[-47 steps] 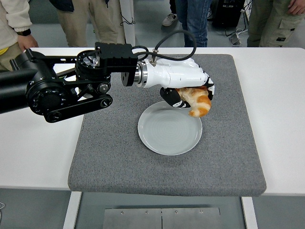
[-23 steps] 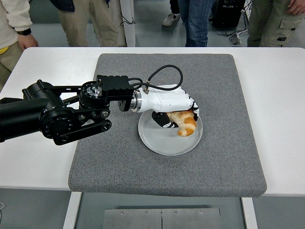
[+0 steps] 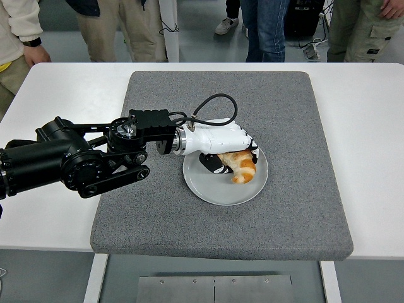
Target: Place the bread on the plate
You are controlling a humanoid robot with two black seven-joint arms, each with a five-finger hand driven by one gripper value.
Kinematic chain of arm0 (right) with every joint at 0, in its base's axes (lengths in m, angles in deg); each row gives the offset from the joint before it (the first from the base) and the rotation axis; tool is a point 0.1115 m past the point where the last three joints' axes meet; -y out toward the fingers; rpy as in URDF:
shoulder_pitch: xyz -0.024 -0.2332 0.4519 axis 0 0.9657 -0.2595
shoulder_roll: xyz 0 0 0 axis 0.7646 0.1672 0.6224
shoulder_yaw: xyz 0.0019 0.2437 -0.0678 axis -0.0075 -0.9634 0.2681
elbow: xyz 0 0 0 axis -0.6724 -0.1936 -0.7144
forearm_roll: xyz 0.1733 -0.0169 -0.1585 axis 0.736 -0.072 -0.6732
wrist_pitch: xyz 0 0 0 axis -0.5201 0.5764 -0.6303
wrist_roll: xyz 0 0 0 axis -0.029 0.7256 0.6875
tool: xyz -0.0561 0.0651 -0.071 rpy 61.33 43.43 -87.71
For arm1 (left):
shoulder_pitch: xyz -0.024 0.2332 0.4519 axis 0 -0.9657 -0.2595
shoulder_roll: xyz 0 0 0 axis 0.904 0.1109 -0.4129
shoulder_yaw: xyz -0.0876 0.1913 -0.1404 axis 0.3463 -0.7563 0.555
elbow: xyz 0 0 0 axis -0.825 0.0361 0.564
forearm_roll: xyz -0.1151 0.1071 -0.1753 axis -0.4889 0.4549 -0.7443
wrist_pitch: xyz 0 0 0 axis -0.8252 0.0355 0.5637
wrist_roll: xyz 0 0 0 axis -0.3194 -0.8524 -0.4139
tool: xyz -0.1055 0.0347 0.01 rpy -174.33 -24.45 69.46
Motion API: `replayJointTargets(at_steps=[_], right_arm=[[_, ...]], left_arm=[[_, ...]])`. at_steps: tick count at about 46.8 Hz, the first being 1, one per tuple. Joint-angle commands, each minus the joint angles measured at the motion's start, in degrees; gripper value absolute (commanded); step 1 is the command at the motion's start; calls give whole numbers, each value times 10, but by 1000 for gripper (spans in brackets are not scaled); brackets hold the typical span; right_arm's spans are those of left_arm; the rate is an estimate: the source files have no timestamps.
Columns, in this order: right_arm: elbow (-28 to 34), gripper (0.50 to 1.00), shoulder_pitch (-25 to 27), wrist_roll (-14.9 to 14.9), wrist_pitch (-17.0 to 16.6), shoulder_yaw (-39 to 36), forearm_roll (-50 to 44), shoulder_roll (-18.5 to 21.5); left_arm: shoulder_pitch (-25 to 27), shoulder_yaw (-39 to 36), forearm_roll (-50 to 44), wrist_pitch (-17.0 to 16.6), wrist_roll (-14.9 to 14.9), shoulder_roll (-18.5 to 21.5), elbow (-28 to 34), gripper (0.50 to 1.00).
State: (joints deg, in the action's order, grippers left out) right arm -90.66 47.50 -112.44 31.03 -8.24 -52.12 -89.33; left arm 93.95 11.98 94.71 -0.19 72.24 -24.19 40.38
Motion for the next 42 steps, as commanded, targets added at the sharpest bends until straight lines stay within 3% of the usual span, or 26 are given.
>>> replayJointTargets(at_steps=[1, 42], right_arm=[[0, 1000, 0, 0, 0, 0, 0, 0], [0, 1000, 0, 0, 0, 0, 0, 0]], left_arm=[[-5, 0, 2, 0, 1, 0, -3, 500], [-25, 0, 14, -3, 1, -6, -19, 500]])
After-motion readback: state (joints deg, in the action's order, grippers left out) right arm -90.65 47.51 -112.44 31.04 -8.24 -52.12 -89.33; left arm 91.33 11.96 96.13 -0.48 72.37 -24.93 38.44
